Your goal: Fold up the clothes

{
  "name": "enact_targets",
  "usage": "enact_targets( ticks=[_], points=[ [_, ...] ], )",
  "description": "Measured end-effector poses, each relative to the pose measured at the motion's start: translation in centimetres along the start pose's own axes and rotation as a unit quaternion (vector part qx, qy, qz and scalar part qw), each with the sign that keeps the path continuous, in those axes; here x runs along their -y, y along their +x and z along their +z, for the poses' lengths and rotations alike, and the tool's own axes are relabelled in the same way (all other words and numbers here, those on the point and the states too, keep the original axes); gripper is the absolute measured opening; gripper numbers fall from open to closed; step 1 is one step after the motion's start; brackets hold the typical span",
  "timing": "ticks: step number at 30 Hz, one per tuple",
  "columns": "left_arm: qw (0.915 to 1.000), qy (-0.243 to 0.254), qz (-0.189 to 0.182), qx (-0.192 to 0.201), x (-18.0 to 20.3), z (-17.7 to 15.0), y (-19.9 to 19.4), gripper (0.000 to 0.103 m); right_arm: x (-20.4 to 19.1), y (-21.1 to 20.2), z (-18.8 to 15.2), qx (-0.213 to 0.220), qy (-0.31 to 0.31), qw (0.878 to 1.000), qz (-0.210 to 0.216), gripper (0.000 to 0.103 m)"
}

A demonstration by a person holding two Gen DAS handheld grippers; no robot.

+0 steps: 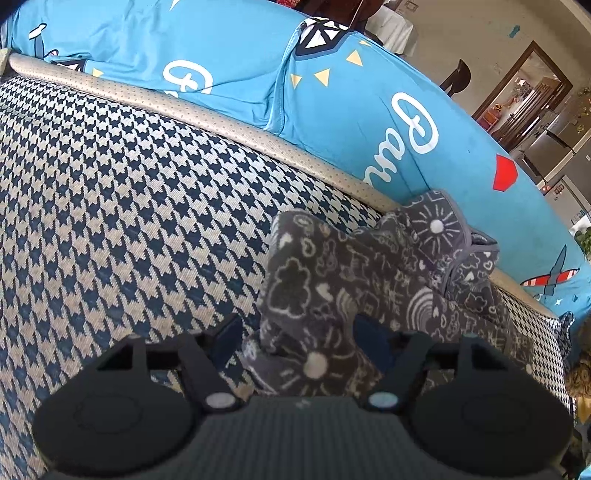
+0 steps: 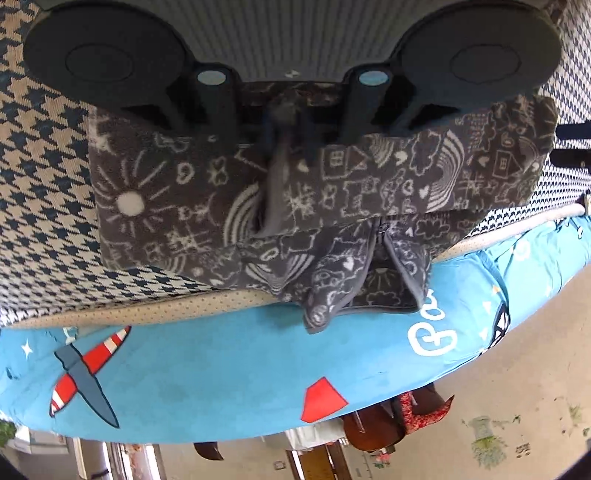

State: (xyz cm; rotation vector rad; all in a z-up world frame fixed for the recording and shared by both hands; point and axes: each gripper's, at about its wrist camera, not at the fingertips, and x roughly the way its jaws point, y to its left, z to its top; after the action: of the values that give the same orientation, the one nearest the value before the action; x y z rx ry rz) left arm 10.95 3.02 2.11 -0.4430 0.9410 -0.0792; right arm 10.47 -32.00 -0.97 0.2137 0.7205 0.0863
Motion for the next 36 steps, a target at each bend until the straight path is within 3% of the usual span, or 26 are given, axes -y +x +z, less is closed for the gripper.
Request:
enact_targets(
  ticks=[3, 7, 9, 14, 16, 22, 26, 36],
  points=[
    [0.9999, -0.015, 0.006, 0.004, -0.6, 0.4, -0.1, 0.069, -0.7, -1.6, 0.2, 0.018, -0.003, 1.000, -0.007, 0.007],
    [0.9994, -0.030, 0.013, 0.012, -1.2, 0.8, -0.4, 0.073, -1.5, -5.9, 0.8, 0.063, -0.033, 0.996, -0.060, 0.007],
    [0.9993, -0.030, 0.016, 0.015, -1.2, 0.9, -0.5, 0.073, -1.1, -7.6, 0.9, 0.064, -0.037, 0.994, -0.078, 0.007],
    [0.9992, -0.015, 0.031, 0.019, -0.5, 0.5, -0.3, 0.076, 1.2, -8.4, 0.2, 0.005, -0.009, 0.994, -0.110, 0.007],
    [0.9990, -0.011, 0.039, 0.020, -0.2, 0.4, 0.0, 0.077, 2.0, -8.3, -0.2, -0.007, -0.002, 0.993, -0.121, 0.013],
    [0.9988, -0.015, 0.047, 0.004, 0.0, -0.3, 1.3, 0.080, 2.1, -9.8, 0.4, 0.041, -0.007, 0.997, -0.067, 0.022],
    [0.9985, -0.009, 0.054, -0.009, -0.1, -1.0, 2.2, 0.080, 0.4, -9.1, 0.9, 0.040, -0.027, 0.999, 0.012, 0.024],
    [0.9956, 0.040, 0.083, -0.018, 0.5, -3.3, 3.7, 0.087, -5.5, -6.5, 1.2, 0.033, -0.066, 0.991, 0.113, 0.026]
  ],
)
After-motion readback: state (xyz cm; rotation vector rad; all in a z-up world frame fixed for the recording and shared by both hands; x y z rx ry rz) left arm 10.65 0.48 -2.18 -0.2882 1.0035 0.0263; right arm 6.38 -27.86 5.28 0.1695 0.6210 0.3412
